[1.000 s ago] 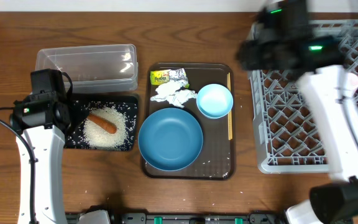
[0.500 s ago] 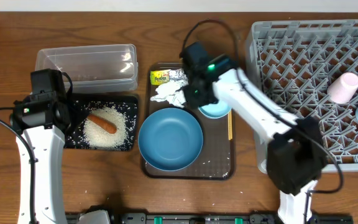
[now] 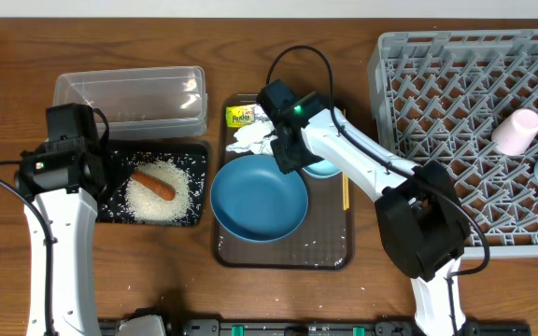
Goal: Sort waste into correct bins and load items into the dishwasher rack
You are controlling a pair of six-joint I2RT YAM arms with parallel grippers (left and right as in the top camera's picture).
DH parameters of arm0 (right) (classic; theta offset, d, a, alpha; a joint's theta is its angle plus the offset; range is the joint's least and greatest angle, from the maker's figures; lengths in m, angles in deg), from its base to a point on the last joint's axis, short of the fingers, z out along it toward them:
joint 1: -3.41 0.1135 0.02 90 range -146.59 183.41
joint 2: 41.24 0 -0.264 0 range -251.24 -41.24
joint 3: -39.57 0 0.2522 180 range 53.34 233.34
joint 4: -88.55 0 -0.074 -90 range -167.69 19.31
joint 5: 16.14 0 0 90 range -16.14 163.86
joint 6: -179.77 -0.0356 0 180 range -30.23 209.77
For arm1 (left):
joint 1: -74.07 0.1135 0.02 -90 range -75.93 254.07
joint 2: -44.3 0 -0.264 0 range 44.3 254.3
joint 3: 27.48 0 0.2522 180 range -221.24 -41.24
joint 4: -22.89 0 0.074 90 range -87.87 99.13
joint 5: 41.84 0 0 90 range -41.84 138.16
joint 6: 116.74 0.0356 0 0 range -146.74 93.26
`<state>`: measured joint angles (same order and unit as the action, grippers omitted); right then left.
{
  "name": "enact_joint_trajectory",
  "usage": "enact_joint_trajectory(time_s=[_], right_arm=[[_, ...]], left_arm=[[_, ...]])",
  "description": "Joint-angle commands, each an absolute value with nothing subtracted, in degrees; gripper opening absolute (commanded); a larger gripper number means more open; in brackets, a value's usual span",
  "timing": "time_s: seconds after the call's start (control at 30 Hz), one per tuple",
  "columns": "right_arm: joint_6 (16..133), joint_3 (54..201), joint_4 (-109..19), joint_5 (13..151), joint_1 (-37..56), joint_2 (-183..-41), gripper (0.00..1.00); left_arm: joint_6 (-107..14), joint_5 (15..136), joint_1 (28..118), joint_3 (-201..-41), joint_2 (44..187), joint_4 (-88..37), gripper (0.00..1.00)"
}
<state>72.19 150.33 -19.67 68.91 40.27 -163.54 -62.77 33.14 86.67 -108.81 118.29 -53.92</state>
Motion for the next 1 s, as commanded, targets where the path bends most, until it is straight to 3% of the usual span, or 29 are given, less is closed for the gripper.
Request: enact_joint_trajectory(time_s=[0.0,0.37,0.73,0.97], right_arm=[[71.3,150.0,-19.7,66.8,40.2,-164.0,0.47],[71.4,150.9,-19.9,75.7,40.2,-162.7,0.46],[71.5,150.9,-20.2,73.2,38.0,-158.4,0.55],[70.9,150.5,-21.7,73.4,35.6,-158.7,0.49]], left_arm=[[-63.1,32.2,86.9,-109.5,118.5,-54.2,0.98],[-63.1,32.2,86.9,-109.5,118.5,-54.2,0.98],[-63.1,32.2,86.9,-109.5,118.5,-54.2,0.98],[-63.1,32.2,86.9,-109.5,118.5,-54.2,0.98]])
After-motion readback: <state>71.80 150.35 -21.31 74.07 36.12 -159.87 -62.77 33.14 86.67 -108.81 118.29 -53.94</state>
